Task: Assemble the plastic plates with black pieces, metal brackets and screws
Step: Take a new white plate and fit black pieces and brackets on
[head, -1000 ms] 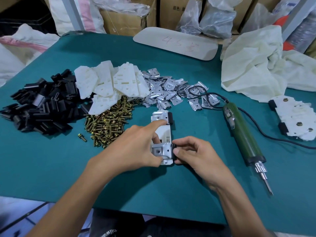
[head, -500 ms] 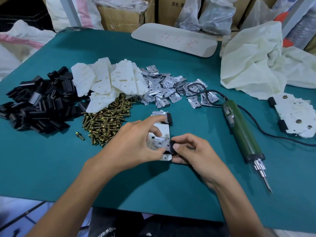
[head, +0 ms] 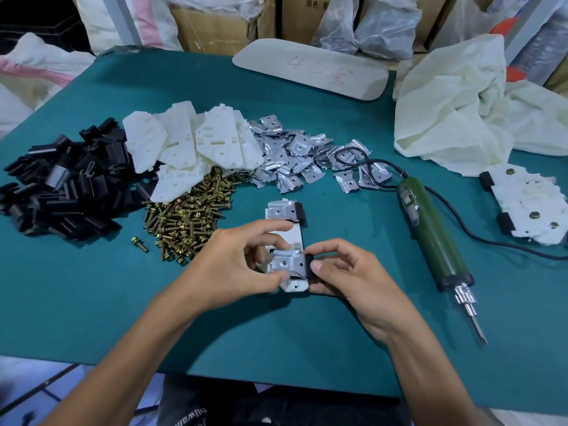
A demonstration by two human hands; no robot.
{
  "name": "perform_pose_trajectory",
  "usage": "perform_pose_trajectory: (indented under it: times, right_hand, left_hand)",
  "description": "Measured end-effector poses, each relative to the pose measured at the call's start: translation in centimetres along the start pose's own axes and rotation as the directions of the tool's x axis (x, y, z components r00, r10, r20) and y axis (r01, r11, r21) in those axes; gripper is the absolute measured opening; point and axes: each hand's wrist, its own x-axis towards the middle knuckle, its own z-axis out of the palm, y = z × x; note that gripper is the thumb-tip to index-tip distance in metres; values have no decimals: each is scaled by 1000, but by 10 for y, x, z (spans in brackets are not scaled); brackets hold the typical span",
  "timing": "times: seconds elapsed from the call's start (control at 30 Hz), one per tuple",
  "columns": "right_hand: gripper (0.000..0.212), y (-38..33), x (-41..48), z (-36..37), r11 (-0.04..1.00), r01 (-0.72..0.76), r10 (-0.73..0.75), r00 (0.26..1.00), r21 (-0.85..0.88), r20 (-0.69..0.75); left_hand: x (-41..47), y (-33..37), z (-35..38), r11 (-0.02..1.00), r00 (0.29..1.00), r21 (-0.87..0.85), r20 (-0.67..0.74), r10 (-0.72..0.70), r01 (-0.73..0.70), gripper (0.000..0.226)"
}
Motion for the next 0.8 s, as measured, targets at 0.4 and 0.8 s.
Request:
perform_pose_trajectory:
  times: [0.4, 0.8]
  right_hand:
    - [11, -4, 2, -1, 1000, 6, -6, 1000, -3, 20]
    - [13, 0, 0, -1, 1000, 9, -10, 999, 10, 35]
  left_hand:
    - [-15, -13, 16, 999, 984, -6, -176, 43, -45, 43]
    - [-16, -21, 18, 998, 985, 4, -161, 60, -60, 43]
